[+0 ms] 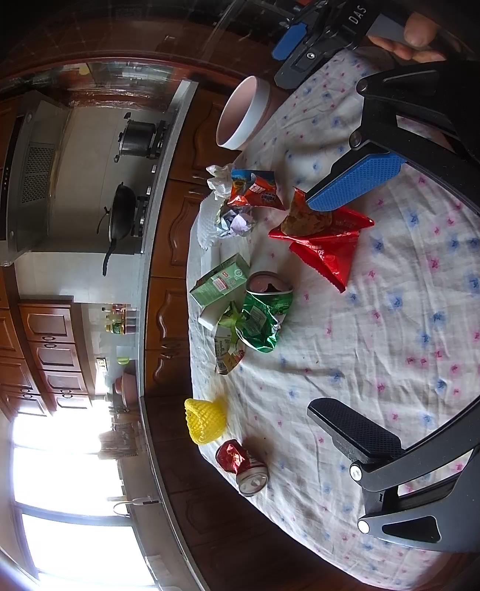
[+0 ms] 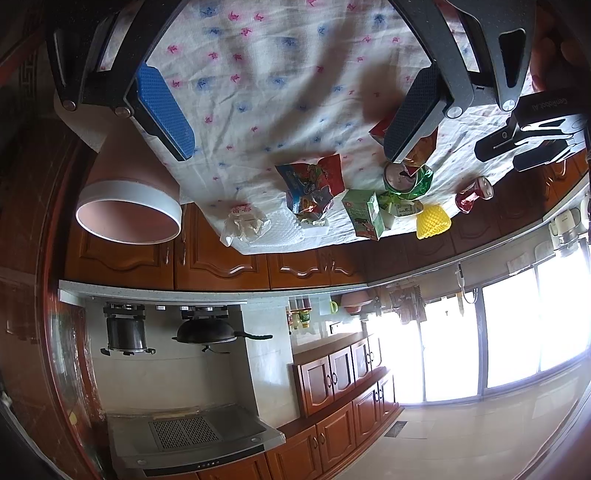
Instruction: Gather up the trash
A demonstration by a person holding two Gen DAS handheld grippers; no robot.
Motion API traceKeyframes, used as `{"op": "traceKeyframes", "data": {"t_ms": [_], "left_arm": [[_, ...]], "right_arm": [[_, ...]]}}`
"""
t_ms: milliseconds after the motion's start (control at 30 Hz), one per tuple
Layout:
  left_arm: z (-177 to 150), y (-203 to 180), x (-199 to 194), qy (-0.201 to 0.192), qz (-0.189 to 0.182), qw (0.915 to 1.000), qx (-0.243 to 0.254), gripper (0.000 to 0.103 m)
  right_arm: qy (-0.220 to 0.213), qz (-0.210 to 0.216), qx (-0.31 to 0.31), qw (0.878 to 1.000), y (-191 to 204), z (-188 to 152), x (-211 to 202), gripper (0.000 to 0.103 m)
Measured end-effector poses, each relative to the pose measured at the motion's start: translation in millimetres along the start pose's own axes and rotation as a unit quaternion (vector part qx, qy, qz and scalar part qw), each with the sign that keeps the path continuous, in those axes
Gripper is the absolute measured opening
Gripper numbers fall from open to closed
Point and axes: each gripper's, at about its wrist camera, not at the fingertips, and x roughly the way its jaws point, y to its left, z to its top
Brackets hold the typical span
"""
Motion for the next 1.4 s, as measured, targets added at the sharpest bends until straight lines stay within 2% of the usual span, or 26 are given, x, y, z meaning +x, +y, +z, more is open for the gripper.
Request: {"op": "traceKeyframes", "data": {"t_ms": [367,767,1067,1167,1400], "left_arm": [[0.8,-2.0,3.0,0.007,-0.010,0.9999,0.003,0.103],[7.1,-8.7,23.7,0.044,-0.038,0.9983,0.007,0.103],[20.8,-6.8,50.1,0.081,-0.076,0.9938,-0.002,0.103],[22.9,-8.4,59.6,0.098,-0.096,0.9905,-0.003,0.102],[25.0,-21.0,77.4,0.128,-0.121,0.9841,0.019,0.084]], "right_arm": [[0.003,0.003,0.003,1.000,0.4,0.5,0.8,0.103],[0.027,0.017,0.025,0.999,-9.8,9.7,15.4,0.103],[0.076,0.064,0.063,0.993,-22.3,29.0,49.5,0.101],[0.098,0.081,0.072,0.989,-23.3,36.1,67.7,0.093],[0.140,0.096,0.064,0.983,-16.5,52.9,111.2,0.071]]}}
